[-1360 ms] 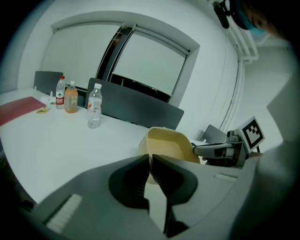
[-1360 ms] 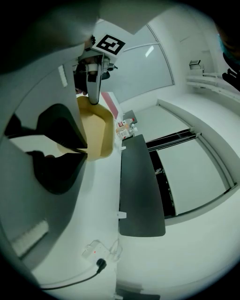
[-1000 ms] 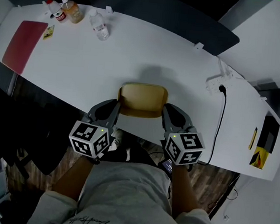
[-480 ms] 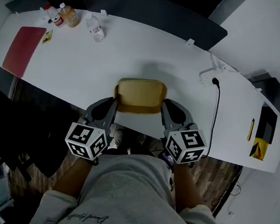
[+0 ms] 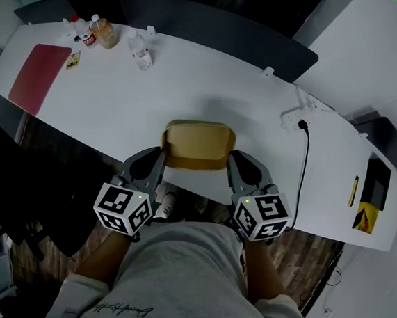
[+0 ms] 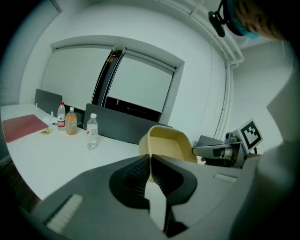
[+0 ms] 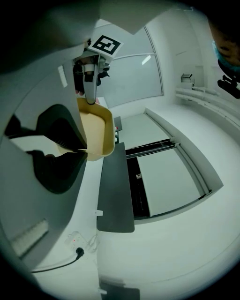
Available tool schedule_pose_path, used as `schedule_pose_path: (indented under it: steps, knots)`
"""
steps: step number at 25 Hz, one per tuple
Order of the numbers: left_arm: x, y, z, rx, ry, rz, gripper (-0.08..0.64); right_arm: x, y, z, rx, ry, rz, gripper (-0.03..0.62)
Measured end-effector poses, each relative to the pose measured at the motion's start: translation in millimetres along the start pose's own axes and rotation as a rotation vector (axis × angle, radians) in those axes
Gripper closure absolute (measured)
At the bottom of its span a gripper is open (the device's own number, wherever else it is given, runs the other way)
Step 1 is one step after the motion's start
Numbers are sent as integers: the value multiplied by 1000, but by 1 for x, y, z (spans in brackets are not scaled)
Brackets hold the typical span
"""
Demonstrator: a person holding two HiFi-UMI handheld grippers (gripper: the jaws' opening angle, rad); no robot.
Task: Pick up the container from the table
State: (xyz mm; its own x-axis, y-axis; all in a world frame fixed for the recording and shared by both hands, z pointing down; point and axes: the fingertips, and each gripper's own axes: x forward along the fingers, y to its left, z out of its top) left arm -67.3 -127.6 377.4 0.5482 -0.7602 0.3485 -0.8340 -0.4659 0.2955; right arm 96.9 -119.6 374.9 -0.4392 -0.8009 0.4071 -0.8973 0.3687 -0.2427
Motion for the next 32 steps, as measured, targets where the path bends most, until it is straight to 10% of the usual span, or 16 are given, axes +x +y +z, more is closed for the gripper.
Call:
schedule_pose_path:
  steps: [32]
  knots:
    - [-2, 1, 2, 0, 2, 16, 545, 4, 2, 2, 13, -5, 25, 560]
